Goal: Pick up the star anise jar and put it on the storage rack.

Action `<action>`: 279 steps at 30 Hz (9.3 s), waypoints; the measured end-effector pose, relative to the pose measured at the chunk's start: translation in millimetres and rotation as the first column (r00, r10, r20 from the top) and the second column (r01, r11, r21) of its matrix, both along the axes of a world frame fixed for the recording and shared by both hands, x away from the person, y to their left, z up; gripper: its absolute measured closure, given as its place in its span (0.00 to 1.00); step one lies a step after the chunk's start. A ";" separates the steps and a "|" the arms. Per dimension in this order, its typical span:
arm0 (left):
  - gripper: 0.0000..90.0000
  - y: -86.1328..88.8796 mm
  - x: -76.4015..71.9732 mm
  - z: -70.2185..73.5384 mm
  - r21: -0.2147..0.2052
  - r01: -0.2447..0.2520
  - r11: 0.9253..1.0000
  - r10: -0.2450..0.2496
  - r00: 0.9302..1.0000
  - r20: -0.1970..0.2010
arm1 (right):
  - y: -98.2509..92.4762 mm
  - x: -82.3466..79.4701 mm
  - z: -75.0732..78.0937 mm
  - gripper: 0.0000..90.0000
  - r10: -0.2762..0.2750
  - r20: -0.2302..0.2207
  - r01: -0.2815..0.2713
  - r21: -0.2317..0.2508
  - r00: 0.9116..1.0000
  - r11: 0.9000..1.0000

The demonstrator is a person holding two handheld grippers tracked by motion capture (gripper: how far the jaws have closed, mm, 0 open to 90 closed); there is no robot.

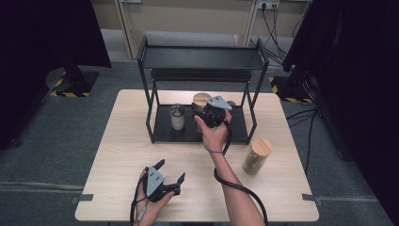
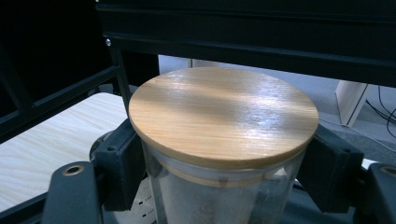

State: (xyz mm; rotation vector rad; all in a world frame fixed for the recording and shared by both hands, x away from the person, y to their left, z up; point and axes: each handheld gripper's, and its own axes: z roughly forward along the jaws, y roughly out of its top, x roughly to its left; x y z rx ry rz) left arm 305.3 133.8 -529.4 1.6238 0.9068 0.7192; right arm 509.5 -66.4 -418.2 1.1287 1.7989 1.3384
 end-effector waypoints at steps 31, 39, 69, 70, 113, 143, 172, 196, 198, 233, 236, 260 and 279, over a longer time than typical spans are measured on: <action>0.11 -0.4 -0.3 0.0 0.007 0.004 1.000 -0.004 1.000 0.004 | 3.9 27.3 -14.3 0.28 -0.044 -0.051 0.044 -0.005 0.998 0.999; 0.11 -1.1 -1.0 0.0 0.014 0.005 1.000 -0.006 1.000 0.011 | 5.2 32.2 -20.3 0.28 -0.055 -0.062 0.055 -0.007 0.997 0.998; 0.11 -1.4 -1.2 0.0 0.016 0.006 1.000 -0.006 1.000 0.013 | 8.8 33.5 -27.8 0.28 -0.061 -0.045 0.060 -0.010 0.997 0.998; 0.11 -1.4 -1.2 0.0 0.017 0.007 1.000 -0.007 1.000 0.013 | 9.0 32.7 -28.5 0.28 -0.061 -0.040 0.060 -0.010 0.997 0.998; 0.11 -1.5 -1.4 0.0 0.018 0.004 1.000 -0.004 1.000 0.014 | 1.7 18.6 -24.1 0.06 0.016 -0.072 -0.015 0.023 0.997 1.000; 0.11 -2.1 -1.3 -0.1 0.020 0.001 1.000 -0.001 1.000 0.014 | -17.9 -13.8 -28.6 0.03 0.079 -0.066 -0.077 0.033 0.995 0.996; 0.11 -2.6 -1.5 -0.1 0.026 -0.001 1.000 0.000 1.000 0.017 | -37.4 -50.2 -32.2 0.03 0.105 -0.056 -0.103 0.042 0.993 0.994; 0.11 -2.7 -1.5 -0.1 0.027 -0.002 1.000 0.002 1.000 0.017 | -53.7 -78.5 -44.3 0.03 0.137 -0.075 -0.133 0.049 0.988 0.990; 0.11 -2.8 -1.5 -0.1 0.028 -0.002 1.000 0.002 1.000 0.017 | -55.6 -80.6 -45.8 0.03 0.137 -0.078 -0.133 0.051 0.988 0.990; 0.11 -3.1 -1.5 -0.1 0.030 -0.004 1.000 0.004 1.000 0.018 | -77.3 -121.5 -60.5 0.03 0.188 -0.101 -0.185 0.035 0.977 0.982; 0.11 -3.0 -1.5 -0.1 0.029 -0.004 1.000 0.004 1.000 0.017 | -79.6 -124.9 -62.1 0.03 0.188 -0.100 -0.186 0.027 0.977 0.982; 0.11 -3.5 -1.7 -0.1 0.034 -0.005 0.999 0.004 1.000 0.020 | -91.5 -148.7 -67.7 0.03 0.218 -0.106 -0.218 0.016 0.970 0.976; 0.11 -3.3 -1.6 -0.1 0.031 -0.008 0.999 0.007 1.000 0.019 | -103.8 -169.3 -65.7 0.03 0.237 -0.103 -0.238 0.002 0.966 0.971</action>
